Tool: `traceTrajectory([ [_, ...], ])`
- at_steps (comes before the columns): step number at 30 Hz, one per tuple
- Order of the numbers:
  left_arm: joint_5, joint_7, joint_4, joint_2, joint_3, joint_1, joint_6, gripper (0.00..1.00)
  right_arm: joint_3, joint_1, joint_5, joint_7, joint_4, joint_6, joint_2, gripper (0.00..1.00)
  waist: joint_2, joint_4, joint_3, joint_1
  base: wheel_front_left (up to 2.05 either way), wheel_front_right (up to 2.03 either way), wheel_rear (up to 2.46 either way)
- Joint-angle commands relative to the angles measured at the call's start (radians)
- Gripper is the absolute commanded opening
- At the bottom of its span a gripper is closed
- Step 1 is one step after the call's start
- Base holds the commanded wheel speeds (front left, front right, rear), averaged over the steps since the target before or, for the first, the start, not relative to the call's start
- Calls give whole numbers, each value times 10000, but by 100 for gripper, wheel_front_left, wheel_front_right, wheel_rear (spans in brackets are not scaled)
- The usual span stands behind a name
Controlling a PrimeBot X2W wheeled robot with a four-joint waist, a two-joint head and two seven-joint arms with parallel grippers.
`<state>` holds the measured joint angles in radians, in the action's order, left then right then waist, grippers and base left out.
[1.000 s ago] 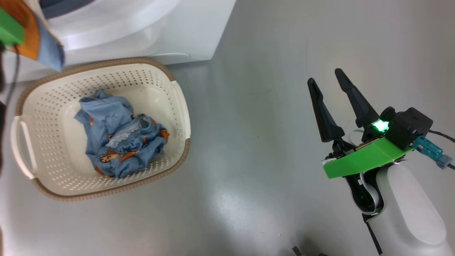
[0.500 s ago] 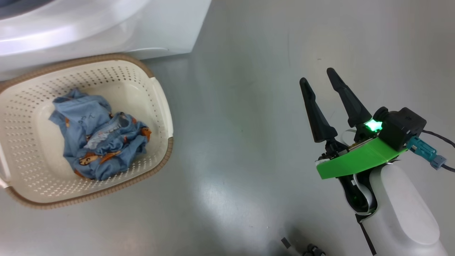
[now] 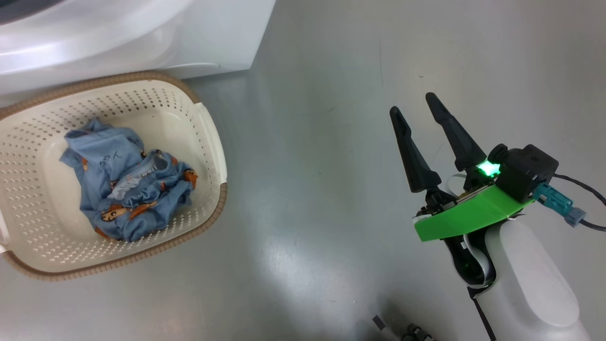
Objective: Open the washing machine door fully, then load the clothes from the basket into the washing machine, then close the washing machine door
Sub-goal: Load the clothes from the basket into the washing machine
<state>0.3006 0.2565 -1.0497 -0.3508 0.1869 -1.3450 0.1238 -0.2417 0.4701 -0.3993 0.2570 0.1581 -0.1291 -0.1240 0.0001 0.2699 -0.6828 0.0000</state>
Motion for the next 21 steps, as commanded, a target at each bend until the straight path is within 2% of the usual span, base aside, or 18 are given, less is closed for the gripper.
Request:
traceTrajectory([
  [1,-127,48,137,-472,-67,-228,22,0,-163,-159,-20,48,-194,-16,49,100,-1,5,5,0,0,0,0],
  [5,-133,-99,-741,-513,344,-835,58,0,-217,-145,-46,48,-190,-16,37,100,-1,33,0,0,0,0,0],
  [6,-115,-125,-885,-511,451,-972,61,17,-227,-137,-53,48,-187,-16,37,100,-1,40,-5,0,0,0,0],
  [7,-65,-131,-1010,-507,522,-1091,63,41,-235,-132,-59,48,-183,-16,37,100,-1,45,-7,0,0,0,0],
  [8,4,-131,-1127,-503,567,-1202,64,84,-241,-126,-65,48,-181,-16,39,100,-1,49,-12,0,0,0,0],
  [9,58,-127,-1210,-487,639,-1290,65,100,-244,-121,-69,48,-180,-16,41,100,-1,49,-18,0,0,0,0],
  [21,1014,-2,-1491,-363,1471,-1353,68,100,-185,-100,-56,48,-167,-16,49,100,-1,-124,46,0,0,0,0],
])
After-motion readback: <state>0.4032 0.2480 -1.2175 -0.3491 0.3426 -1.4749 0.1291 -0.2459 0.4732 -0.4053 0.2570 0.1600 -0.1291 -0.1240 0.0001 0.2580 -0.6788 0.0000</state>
